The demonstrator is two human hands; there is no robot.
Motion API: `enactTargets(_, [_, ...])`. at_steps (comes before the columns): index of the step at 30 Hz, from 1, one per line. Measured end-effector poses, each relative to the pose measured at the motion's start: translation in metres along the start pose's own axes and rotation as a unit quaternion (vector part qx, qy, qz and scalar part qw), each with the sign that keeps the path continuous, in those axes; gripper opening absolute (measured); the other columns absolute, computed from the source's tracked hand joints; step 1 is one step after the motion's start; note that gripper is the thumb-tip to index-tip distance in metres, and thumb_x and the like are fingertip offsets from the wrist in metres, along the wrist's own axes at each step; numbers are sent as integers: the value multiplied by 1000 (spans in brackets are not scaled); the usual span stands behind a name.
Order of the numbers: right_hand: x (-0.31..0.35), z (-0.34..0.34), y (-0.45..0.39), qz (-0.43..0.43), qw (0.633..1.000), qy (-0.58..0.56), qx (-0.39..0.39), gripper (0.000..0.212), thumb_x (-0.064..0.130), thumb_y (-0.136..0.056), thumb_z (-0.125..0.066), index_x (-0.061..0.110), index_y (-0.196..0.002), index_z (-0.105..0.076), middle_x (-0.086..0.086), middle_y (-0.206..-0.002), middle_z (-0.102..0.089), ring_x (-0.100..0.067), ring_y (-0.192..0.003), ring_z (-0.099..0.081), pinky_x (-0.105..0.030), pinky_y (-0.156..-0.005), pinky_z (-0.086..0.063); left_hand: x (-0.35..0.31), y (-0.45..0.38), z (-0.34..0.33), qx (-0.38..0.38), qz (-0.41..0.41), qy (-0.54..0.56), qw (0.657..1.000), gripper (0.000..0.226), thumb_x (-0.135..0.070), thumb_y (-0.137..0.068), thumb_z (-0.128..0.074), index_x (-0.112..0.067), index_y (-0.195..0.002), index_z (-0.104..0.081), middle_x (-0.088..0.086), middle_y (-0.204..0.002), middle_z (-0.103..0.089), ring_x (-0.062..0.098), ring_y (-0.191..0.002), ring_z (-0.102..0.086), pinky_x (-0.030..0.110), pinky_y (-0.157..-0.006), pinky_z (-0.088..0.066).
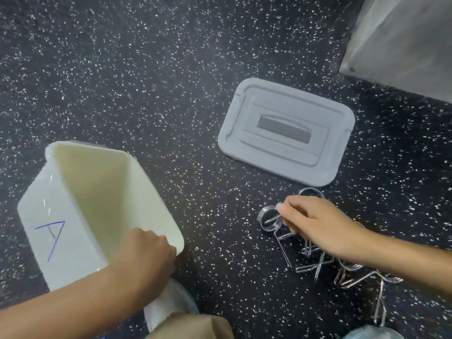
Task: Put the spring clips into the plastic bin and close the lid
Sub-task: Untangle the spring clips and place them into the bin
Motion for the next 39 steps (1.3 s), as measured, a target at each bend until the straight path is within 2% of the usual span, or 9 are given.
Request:
enactTargets(2, [-4, 3, 2, 11, 1000, -13, -16, 43, 48, -100, -45, 20, -70, -58, 1, -62, -59, -6, -50, -46, -25, -57, -40, -13, 1, -12, 9, -45, 28, 999, 22, -5, -87, -60, -19, -95, -75, 6, -95, -76, 27, -90, -72, 28, -50, -24])
enactTargets(5, [-12, 8, 4, 13, 998, -34, -45, 42, 43, -101, -46, 19, -70, -59, 4, -60, -60, -6, -50, -47, -25, -57, -41, -17, 2, -22, -49, -59, 25, 997, 35, -5, -30, -92, -21, -40, -63, 3, -37, -55, 22, -33, -58, 19, -48, -9])
enactTargets(9, [-21, 10, 12, 20, 994, -72, -79, 41, 42, -101, -48, 17, -70, -59, 3, -59, -60, -15, -52, -49, -34, -56, -44, -5, 8, 12, -101, 0, 6, 995, 13, -26, -93, -63, -20, -83, -69, 4, -79, -73, 31, -78, -73, 30, -48, -26])
enactTargets(13, [-23, 10, 26, 30, 992, -78, -98, 43, 45, -100, -46, 16, -71, -59, 4, -58, -57, -14, -52, -48, -39, -59, -46, 9, 17, 54, -243, 79, 83, 963, 59, -32, -86, -72, -13, -51, -29, 2, -40, -32, 32, -39, -46, 26, -42, -29])
enactTargets(16, [-27, 14, 41, 29, 989, -72, -128, 43, 44, -101, -46, 16, -71, -60, 7, -55, -57, -6, -47, -47, -31, -55, -43, 5, 23, 89, -292, 122, 170, 933, 47, -40, -100, -38, -10, -68, -56, 5, -57, -45, 31, -57, -50, 33, -53, -37])
enactTargets(21, [-49, 22, 57, -14, 974, -54, -221, 37, 39, -103, -46, 21, -72, -58, 3, -60, -59, -11, -49, -49, -33, -54, -41, -25, 25, 90, -341, 116, 219, 907, 22, -24, -99, -49, -13, -80, -49, 5, -56, -58, 32, -48, -56, 37, -45, -44])
enactTargets(29, [-90, 30, 67, -77, 961, -19, -266, 33, 38, -102, -47, 18, -79, -61, 4, -55, -54, -7, -43, -39, -28, -48, -33, -48, 18, 43, -370, 74, 207, 903, 46, -63, -94, -42, -23, -76, -57, -3, -45, -56, 22, -40, -56, 31, -40, -45])
enactTargets(34, [-96, 31, 63, -88, 959, 11, -271, 27, 35, -101, -49, 21, -81, -61, 2, -58, -60, -5, -42, -44, -27, -48, -36, -65, 14, 90, -449, -74, 229, 861, 40, -51, -94, -51, -21, -68, -51, -6, -45, -48, 21, -36, -45, 23, -39, -29])
enactTargets(39, [-98, 25, 62, -87, 960, 40, -264, 21, 35, -100, -51, 25, -84, -61, 7, -61, -59, -7, -47, -47, -31, -52, -42, -101, -48, 126, -428, -132, 221, 866, 29, -40, -98, -48, -17, -81, -53, -3, -70, -60, 26, -61, -59, 33, -48, -42])
Point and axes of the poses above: each hand's wrist, its own y-axis away from the middle knuckle, its own z-axis out of the back of the hand, x = y × z, the point moved 2 cm from there along -y, towards the middle knuckle
